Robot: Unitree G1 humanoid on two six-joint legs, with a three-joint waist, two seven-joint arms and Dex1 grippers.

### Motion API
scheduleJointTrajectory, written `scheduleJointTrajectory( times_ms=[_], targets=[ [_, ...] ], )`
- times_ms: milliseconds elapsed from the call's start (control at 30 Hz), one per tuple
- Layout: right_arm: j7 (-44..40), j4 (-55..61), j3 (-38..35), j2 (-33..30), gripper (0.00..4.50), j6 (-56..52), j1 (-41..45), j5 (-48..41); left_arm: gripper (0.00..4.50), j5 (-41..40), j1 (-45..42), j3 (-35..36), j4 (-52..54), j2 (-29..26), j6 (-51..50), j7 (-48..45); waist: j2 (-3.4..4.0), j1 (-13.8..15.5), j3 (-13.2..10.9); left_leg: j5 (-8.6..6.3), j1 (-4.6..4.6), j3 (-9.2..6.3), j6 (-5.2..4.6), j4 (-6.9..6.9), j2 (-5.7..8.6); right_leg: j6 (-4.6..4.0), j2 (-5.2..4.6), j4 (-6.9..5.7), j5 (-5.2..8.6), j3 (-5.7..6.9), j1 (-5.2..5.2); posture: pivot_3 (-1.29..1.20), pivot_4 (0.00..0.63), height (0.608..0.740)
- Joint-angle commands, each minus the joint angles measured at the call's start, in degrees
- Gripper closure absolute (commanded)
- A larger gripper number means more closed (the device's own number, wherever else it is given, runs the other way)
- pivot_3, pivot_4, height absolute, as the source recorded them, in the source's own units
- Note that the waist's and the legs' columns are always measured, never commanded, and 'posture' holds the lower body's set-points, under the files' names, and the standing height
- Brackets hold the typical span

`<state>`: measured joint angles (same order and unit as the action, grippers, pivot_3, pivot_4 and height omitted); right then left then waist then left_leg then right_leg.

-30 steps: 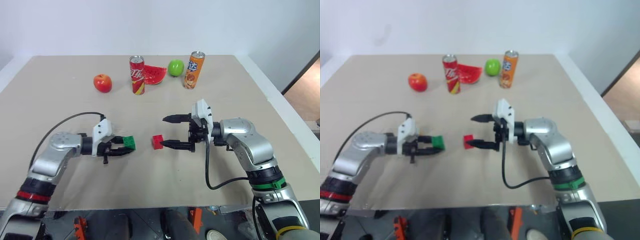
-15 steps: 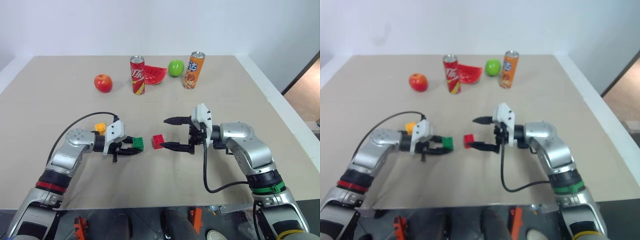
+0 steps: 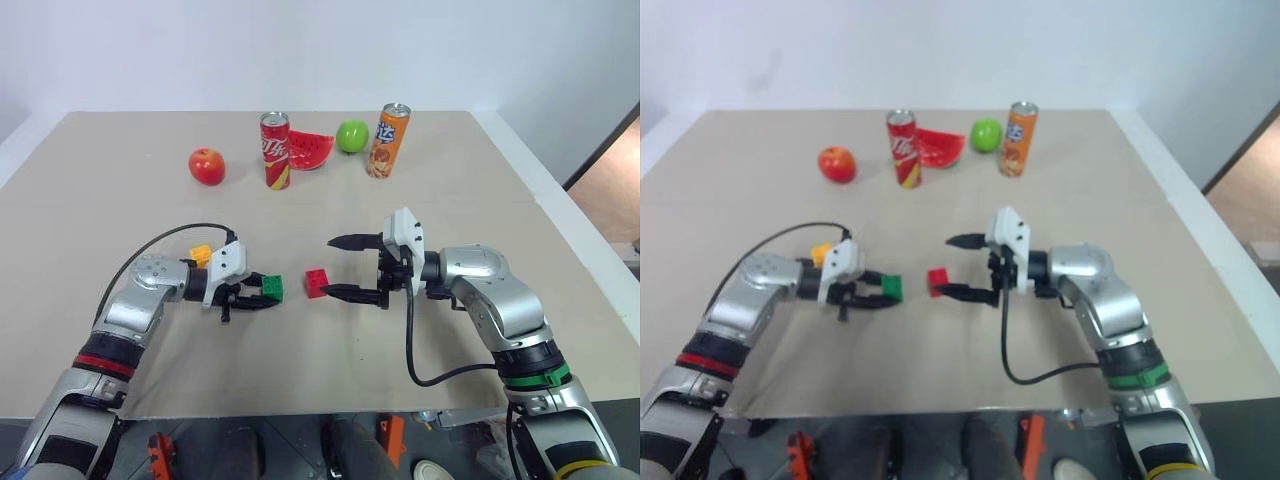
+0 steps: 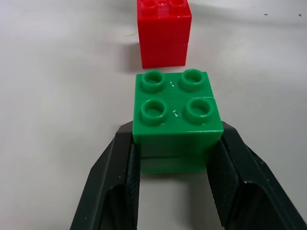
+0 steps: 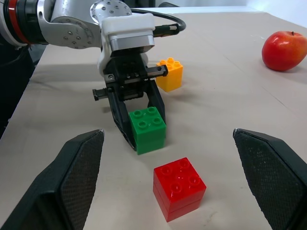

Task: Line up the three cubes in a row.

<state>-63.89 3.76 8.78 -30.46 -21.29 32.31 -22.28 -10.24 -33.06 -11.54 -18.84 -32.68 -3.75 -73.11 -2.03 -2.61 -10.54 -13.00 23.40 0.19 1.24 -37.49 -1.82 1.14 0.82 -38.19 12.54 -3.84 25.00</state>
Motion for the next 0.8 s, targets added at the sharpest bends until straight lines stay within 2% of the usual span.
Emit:
scheduleJointTrajectory(
  times_ms=[33,467,533,567,633,733,767,800],
  targets=[
    [-0.5,1.0,-1.0,-0.1,0.00,0.9,1.2,-0.6,3.16,0.6,-2.0,0.0,-1.3,0.3,2.0,-0.5,0.00,0.0,0.0,0.00,0.00,0.00,0.00,-0.01,0.00,0.01,0.00,0.00,0.00,0.00,-0.01,0.00,0.150,0.740],
    [-0.2,1.3,-0.8,-0.4,0.00,0.6,0.7,-0.3,3.16,1.0,-3.5,-1.3,-3.6,1.3,1.3,-4.7,0.00,0.0,0.0,0.00,0.00,-0.01,0.00,-0.02,0.02,0.02,-0.01,0.00,-0.01,0.00,-0.01,0.00,0.150,0.740],
    [-0.2,1.4,-0.9,-0.5,0.00,0.5,0.6,-0.3,2.15,1.2,-3.4,-1.4,-3.5,1.1,1.0,-4.9,0.00,0.0,0.0,0.00,0.00,-0.01,0.00,-0.02,0.02,0.02,-0.01,0.00,-0.01,0.00,-0.01,0.00,0.150,0.740],
    [-0.2,1.4,-0.9,-0.5,0.00,0.5,0.6,-0.3,2.03,1.4,-3.3,-1.3,-3.5,1.0,1.1,-5.0,0.00,0.0,0.0,0.00,0.00,-0.01,0.00,-0.02,0.02,0.02,-0.01,0.00,-0.01,-0.01,-0.01,0.00,0.150,0.740],
    [-0.2,1.5,-0.9,-0.5,0.00,0.5,0.6,-0.3,1.18,1.4,-3.2,-1.4,-3.4,0.8,1.1,-5.1,0.00,0.0,0.0,0.00,0.01,-0.01,0.00,-0.02,0.02,0.02,-0.01,-0.01,-0.01,-0.01,-0.01,0.00,0.150,0.740],
    [-0.2,1.3,-0.8,-0.5,0.00,0.6,0.6,-0.3,0.25,1.9,-3.3,-1.3,-3.3,0.2,2.0,-4.9,0.00,0.0,0.0,0.00,0.00,-0.02,0.00,-0.03,0.02,0.02,-0.01,-0.03,-0.01,0.00,-0.01,0.00,0.150,0.740],
    [-0.2,1.3,-0.8,-0.5,0.00,0.6,0.6,-0.3,0.04,2.3,-3.3,-1.1,-3.1,-0.2,2.9,-4.7,0.00,0.0,0.0,0.00,0.00,-0.02,0.00,-0.04,0.02,0.02,-0.01,-0.04,-0.02,0.00,-0.01,0.00,0.150,0.740],
    [-0.2,1.4,-0.8,-0.5,0.00,0.6,0.6,-0.3,0.04,2.7,-3.2,-0.9,-2.4,-0.8,3.7,-4.5,0.00,0.0,0.0,0.01,-0.01,-0.02,-0.01,-0.04,0.01,0.02,0.00,-0.05,-0.02,0.00,-0.01,0.00,0.150,0.740]
  ],
)
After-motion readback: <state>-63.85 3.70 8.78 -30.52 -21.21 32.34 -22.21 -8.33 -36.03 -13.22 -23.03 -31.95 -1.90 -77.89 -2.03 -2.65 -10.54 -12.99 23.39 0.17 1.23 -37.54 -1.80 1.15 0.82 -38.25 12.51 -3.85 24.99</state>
